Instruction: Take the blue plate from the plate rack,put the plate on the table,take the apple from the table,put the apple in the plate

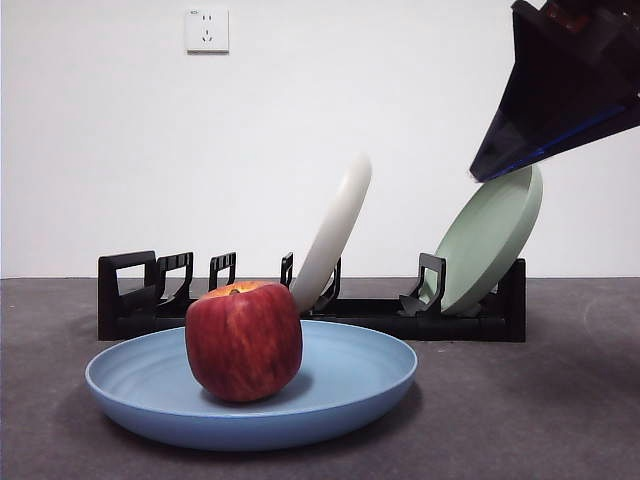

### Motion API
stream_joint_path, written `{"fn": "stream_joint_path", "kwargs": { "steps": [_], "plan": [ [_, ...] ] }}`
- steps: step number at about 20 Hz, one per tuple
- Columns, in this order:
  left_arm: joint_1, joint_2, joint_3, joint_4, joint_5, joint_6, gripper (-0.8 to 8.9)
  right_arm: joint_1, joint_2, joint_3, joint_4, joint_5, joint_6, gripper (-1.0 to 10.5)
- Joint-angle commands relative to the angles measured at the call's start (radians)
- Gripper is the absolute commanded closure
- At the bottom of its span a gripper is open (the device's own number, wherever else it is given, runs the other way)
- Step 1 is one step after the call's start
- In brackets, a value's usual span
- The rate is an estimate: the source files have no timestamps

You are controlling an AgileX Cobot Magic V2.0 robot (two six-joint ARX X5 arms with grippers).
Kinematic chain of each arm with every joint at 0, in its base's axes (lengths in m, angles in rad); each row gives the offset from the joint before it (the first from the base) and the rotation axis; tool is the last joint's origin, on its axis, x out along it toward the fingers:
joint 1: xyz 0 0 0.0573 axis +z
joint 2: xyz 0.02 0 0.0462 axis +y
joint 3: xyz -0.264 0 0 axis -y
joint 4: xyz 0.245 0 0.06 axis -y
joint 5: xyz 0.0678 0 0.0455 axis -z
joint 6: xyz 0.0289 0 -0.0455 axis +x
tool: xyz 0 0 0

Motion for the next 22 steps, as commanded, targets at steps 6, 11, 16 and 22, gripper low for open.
{"fn": "stream_joint_path", "kwargs": {
  "steps": [6,11,16,22],
  "plan": [
    [0.003,-0.001,-0.013,0.001,0.039,-0.015,8.15,0.001,-0.001,-0.001,0.006,0.003,0.006,9.5],
    [0.003,-0.001,-0.013,0.001,0.039,-0.015,8.16,0.001,-0.001,-0.001,0.006,0.003,0.006,9.5],
    [0.003,-0.001,-0.013,0.001,0.039,-0.015,8.16,-0.002,-0.054,-0.001,-0.039,0.034,0.006,9.5],
    [0.003,-0.001,-0.013,0.001,0.039,-0.015,8.15,-0.258,-0.258,-0.05,0.076,0.023,-0.151,9.5]
  ]
}}
